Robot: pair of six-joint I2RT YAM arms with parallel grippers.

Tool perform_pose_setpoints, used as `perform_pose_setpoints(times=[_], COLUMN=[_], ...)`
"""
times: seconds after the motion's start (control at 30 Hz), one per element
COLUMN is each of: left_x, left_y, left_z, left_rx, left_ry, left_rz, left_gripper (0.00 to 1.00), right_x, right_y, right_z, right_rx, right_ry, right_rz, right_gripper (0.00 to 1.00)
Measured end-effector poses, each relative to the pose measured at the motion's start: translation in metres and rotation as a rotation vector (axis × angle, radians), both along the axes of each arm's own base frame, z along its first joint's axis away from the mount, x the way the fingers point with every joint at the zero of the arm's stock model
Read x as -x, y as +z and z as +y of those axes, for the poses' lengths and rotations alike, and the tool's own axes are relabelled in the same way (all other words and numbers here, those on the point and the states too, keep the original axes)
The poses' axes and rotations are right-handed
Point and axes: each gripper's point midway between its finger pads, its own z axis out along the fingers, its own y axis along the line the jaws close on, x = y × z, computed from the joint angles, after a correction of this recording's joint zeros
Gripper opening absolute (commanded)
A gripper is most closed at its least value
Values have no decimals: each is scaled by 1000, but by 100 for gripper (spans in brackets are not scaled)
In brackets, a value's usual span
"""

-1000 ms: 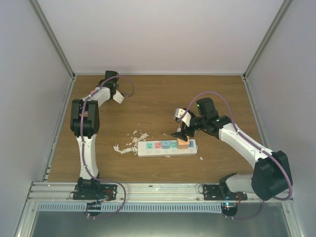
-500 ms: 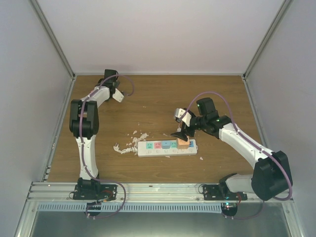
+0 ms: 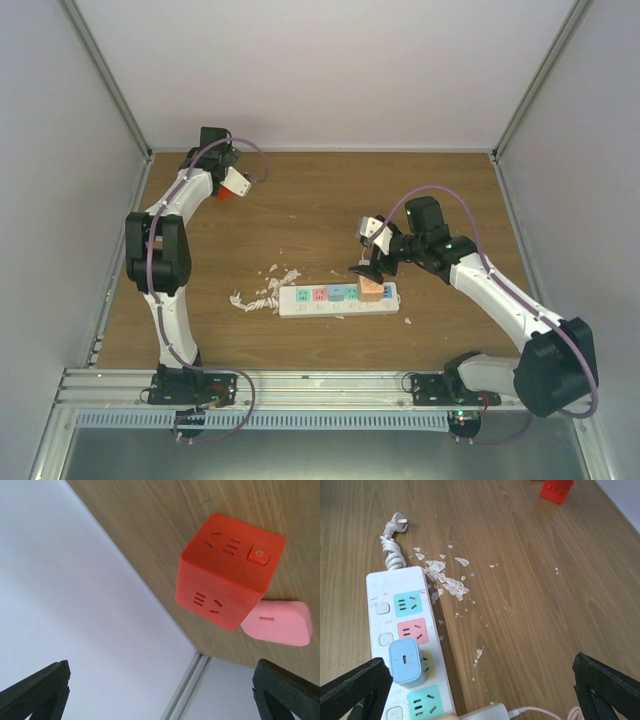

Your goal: Pull the plug off the socket

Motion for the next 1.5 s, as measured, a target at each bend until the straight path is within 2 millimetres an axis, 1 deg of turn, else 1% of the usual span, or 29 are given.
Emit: perform_pose_setpoints(times=[0.1, 0.2, 0.33, 0.43, 0.57, 0.6, 0.63, 0.67, 0.73, 0.83, 0.93, 1.07, 1.2, 1.3, 1.43, 1.5], left_x=[9, 22, 41, 55, 79, 86, 98, 103, 122, 152, 182, 220, 249, 270, 296, 306], left_y=[7, 17, 38, 56, 77, 83, 87, 88, 92, 89, 83, 71, 61, 52, 29, 17], left_z=[-9, -21, -43, -65, -102, -111, -120, -125, -141, -165, -189, -214, -233, -245, -254, -258], left_rx=[75, 186, 341, 479, 721, 780, 853, 871, 967, 1075, 1167, 1252, 1319, 1352, 1371, 1365], left_ry=[-2, 15, 33, 45, 65, 68, 78, 78, 86, 98, 105, 126, 139, 134, 145, 154], left_rz=[14, 33, 39, 49, 96, 110, 135, 148, 193, 286, 397, 537, 653, 734, 831, 865], left_gripper=[99, 99, 99, 99, 99, 99, 99, 99, 99, 99, 99, 99, 99, 98, 94, 92], right_x=[1, 2, 4, 7, 14, 17, 20, 22, 28, 36, 42, 50, 57, 57, 54, 52], right_y=[5, 9, 9, 7, 7, 6, 6, 5, 0, -9, -17, -30, -48, -58, -69, -72], right_z=[-1, -2, -3, -5, -9, -11, -12, -13, -17, -22, -27, -35, -43, -47, -52, -53], right_rx=[-5, -7, 0, 12, 36, 44, 52, 59, 83, 122, 164, 220, 273, 310, 353, 367], right_ry=[2, 5, 12, 20, 35, 41, 46, 52, 64, 85, 99, 115, 125, 124, 115, 109], right_rz=[-20, -38, -45, -42, -51, -53, -55, -52, -42, -17, 1, 21, 58, 79, 89, 93], right_gripper=[100, 100, 100, 100, 100, 99, 100, 100, 100, 100, 99, 97, 95, 95, 95, 94])
